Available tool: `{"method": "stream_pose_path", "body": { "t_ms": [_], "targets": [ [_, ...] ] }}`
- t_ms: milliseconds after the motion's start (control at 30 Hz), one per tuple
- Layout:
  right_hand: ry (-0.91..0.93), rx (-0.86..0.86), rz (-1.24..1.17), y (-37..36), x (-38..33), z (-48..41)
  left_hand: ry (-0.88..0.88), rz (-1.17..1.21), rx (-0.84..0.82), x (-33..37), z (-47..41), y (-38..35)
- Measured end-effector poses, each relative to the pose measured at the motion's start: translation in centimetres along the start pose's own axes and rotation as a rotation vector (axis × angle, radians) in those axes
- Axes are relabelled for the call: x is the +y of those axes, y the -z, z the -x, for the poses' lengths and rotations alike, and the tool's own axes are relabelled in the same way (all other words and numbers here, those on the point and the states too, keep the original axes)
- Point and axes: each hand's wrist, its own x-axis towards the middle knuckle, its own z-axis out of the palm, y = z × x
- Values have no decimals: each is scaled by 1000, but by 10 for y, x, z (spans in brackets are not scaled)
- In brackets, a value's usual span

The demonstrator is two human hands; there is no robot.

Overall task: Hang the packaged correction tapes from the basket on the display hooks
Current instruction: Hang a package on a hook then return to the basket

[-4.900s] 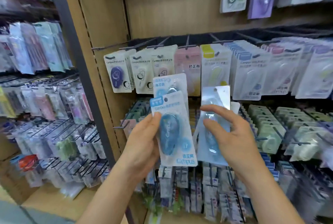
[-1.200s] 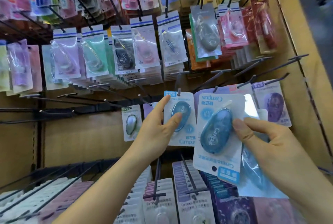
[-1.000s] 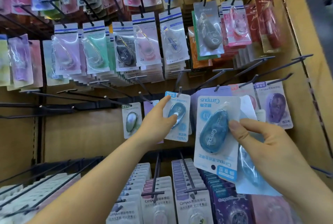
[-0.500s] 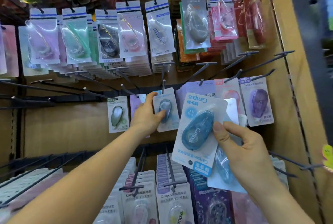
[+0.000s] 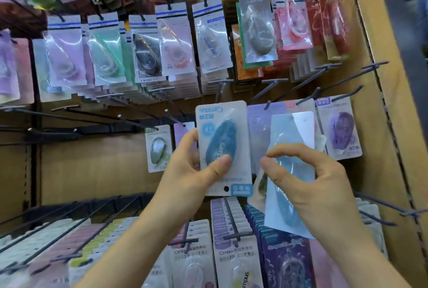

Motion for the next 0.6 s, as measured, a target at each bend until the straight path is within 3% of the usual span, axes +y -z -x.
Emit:
{"method": "stream_pose_path", "body": {
  "t_ms": [67,233,600],
  "targets": [
    [21,25,70,-1,-1,0,7,33,79,-1,-9,9],
    [113,1,281,-8,5,-1,37,-32,93,-5,-25,11],
    [91,-25,196,-11,2,-7,-16,-56,88,-4,-30,11]
  ]
}}
